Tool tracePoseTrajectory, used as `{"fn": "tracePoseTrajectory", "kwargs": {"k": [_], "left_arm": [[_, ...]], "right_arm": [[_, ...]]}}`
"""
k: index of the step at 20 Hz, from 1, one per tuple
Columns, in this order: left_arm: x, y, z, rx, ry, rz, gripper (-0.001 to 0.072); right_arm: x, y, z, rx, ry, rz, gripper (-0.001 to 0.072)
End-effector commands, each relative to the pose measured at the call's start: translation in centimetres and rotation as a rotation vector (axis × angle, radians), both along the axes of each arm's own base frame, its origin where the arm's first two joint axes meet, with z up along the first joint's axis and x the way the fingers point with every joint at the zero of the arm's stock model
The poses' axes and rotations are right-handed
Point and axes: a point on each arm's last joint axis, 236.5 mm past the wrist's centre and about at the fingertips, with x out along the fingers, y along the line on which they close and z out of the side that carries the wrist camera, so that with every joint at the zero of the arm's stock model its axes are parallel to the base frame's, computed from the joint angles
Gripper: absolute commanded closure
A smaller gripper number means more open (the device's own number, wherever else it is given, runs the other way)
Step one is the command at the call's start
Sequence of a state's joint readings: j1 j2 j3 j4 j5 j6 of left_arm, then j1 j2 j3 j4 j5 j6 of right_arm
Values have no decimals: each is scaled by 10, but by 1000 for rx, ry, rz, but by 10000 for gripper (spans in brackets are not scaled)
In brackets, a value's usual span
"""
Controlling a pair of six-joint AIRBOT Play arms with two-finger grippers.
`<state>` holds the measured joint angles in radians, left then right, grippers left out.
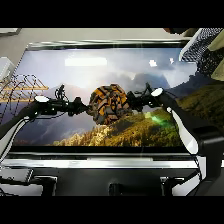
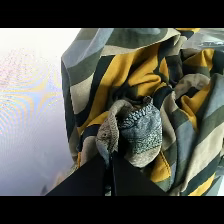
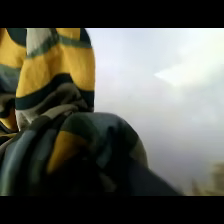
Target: Fold the clothes and pants, and hang the long-sleeved shirts on hangers.
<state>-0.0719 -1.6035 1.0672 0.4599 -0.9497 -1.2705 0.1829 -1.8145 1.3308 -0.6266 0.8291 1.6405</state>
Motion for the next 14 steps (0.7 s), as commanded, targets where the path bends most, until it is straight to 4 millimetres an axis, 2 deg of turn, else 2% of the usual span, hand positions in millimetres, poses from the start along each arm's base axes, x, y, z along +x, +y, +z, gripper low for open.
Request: {"fn": "tracePoseTrajectory", "kwargs": {"k": [1,3,5,7,9,11,13,14], "left_arm": [[0,1,-1,5,0,-2,691],[0,1,-1,4,0,0,691],[1,3,3,6,-11,1,691],[3,17,9,89,-40,-32,693],[11,33,26,211,-91,-77,693],[30,39,68,270,-210,-111,693],[51,38,128,271,-354,-97,693],[59,37,162,269,-431,-90,693]], "right_arm": [[-5,13,-2,6,2,23,683],[-5,12,3,-4,-14,30,683],[1,1,20,-57,-84,44,683],[8,-24,53,-139,-186,55,683],[19,-55,105,-191,-316,16,683],[24,-79,170,-221,-480,-23,683],[13,-86,234,-241,-641,-26,683],[4,-84,260,-242,-704,-16,683]]}}
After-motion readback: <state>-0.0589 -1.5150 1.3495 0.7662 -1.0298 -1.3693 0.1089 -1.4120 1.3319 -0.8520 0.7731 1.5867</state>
